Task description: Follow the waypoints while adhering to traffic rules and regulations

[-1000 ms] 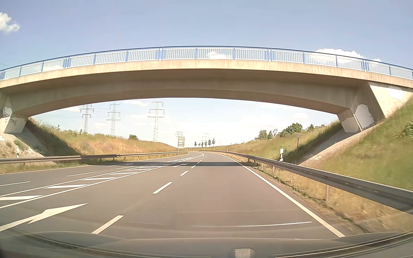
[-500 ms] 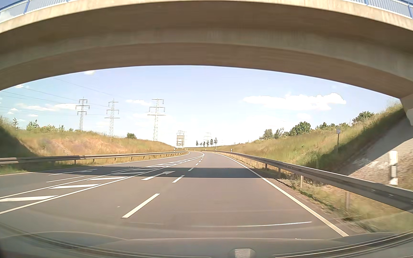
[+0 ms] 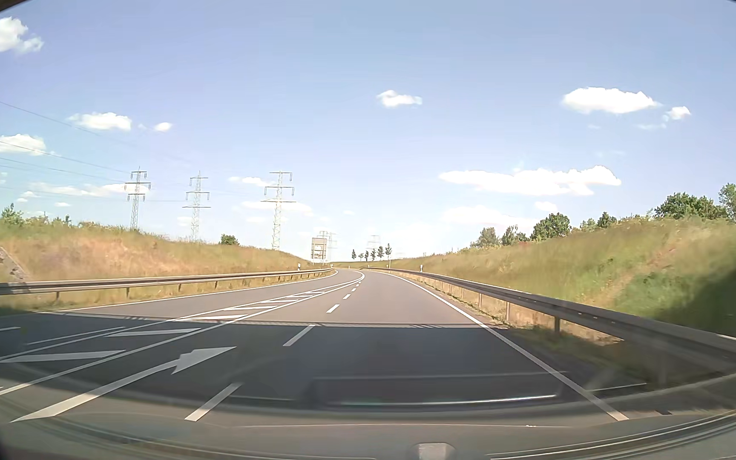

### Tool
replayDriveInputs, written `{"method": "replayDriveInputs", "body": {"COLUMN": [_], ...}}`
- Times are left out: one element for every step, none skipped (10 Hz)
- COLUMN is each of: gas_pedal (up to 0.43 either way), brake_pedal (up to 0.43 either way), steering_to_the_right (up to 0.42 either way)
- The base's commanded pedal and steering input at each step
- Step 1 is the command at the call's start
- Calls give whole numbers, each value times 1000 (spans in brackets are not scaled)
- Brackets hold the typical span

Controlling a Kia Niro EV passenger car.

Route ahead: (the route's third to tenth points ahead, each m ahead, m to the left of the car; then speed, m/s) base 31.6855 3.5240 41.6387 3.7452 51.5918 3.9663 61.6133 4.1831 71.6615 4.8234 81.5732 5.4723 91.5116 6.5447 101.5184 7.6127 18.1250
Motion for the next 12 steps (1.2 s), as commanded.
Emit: {"method": "replayDriveInputs", "body": {"gas_pedal": [110,110,110,110,110,110,110,110,110,110,110,110], "brake_pedal": [30,30,30,30,30,30,37,30,30,30,37,30], "steering_to_the_right": [-3,-3,-3,-3,-3,-3,-2,-1,-1,-1,-1,-1]}}
